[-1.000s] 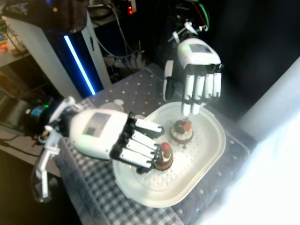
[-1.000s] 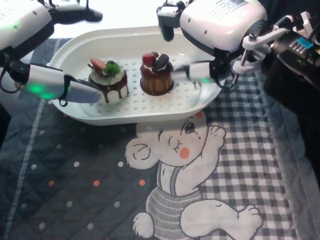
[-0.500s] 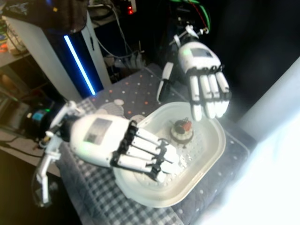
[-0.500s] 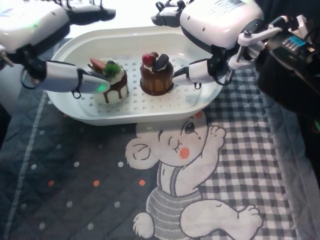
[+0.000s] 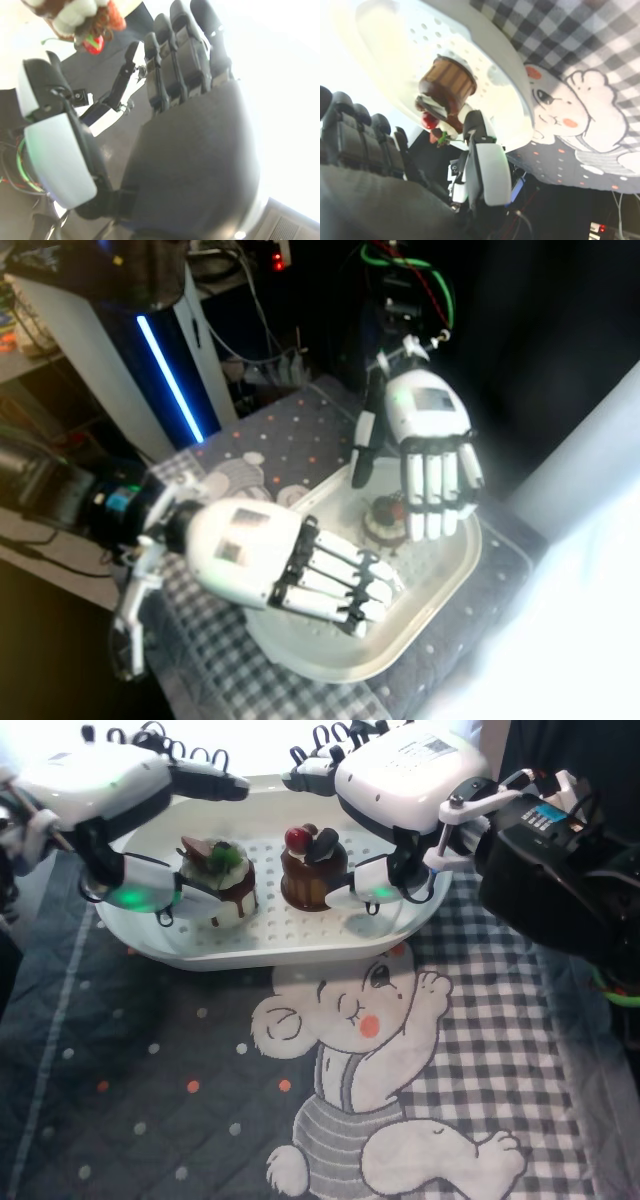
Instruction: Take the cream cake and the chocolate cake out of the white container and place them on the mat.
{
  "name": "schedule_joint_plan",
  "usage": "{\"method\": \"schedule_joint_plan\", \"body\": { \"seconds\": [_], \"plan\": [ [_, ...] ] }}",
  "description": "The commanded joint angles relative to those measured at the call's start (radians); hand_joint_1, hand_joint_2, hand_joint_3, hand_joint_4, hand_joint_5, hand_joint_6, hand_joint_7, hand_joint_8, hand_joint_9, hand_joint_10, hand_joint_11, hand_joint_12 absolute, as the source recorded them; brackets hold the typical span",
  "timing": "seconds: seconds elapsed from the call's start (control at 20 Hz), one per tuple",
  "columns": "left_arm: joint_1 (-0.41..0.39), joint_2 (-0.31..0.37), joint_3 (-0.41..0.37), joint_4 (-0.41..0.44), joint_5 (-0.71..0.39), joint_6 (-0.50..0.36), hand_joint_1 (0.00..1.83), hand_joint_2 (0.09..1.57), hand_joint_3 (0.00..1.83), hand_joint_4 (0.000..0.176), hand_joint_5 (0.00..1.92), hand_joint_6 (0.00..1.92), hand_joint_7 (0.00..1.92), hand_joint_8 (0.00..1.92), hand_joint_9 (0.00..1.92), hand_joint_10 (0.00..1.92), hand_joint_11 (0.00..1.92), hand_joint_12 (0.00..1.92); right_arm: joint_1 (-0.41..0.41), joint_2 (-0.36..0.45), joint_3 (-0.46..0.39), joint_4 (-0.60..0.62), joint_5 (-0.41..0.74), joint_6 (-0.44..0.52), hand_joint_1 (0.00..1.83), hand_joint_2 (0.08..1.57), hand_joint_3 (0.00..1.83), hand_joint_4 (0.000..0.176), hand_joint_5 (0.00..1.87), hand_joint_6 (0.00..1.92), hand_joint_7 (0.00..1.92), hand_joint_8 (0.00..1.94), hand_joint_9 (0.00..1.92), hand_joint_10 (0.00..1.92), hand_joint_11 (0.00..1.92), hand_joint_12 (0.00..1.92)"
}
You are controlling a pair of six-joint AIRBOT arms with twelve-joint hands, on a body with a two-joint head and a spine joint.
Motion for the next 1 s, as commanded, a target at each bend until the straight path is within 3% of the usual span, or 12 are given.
{"method": "schedule_joint_plan", "body": {
  "seconds": [0.0,0.25,0.45,0.8,0.95],
  "plan": [
    [-0.021,-0.005,-0.006,0.011,-0.099,0.027,0.77,0.88,0.00,0.000,0.44,0.00,0.46,0.00,0.43,0.03,0.00,1.33,0.013,-0.003,0.005,-0.012,0.108,-0.002,0.97,0.87,0.00,0.000,0.38,0.00,0.29,0.00,0.36,0.00,0.00,1.16],
    [-0.020,-0.027,0.008,-0.004,-0.090,0.036,0.71,0.91,0.01,0.000,0.42,0.00,0.39,0.01,0.36,0.01,0.00,1.20,0.013,-0.022,0.024,-0.001,0.089,-0.002,0.96,0.89,0.00,0.000,0.38,0.00,0.31,0.02,0.38,0.02,0.00,1.19],
    [-0.012,-0.037,0.026,-0.029,-0.082,0.036,0.74,0.96,0.02,0.000,0.43,0.00,0.43,0.01,0.41,0.02,0.00,1.26,0.013,-0.050,0.048,0.008,0.066,-0.002,0.94,0.90,0.00,0.000,0.40,0.00,0.36,0.02,0.42,0.03,0.00,1.28],
    [0.001,-0.049,0.050,-0.067,-0.064,0.036,0.90,1.14,0.02,0.000,0.46,0.00,0.47,0.00,0.44,0.02,0.00,1.33,0.013,-0.071,0.070,0.015,0.032,-0.002,0.94,0.93,0.01,0.000,0.45,0.02,0.38,0.01,0.44,0.02,0.05,1.25],
    [0.003,-0.066,0.073,-0.082,-0.046,0.036,0.96,1.13,0.00,0.000,0.50,0.01,0.52,0.02,0.50,0.04,0.03,1.37,0.013,-0.078,0.081,0.022,0.021,-0.002,0.98,0.95,0.01,0.000,0.50,0.01,0.44,0.01,0.49,0.03,0.07,1.27]
  ]
}}
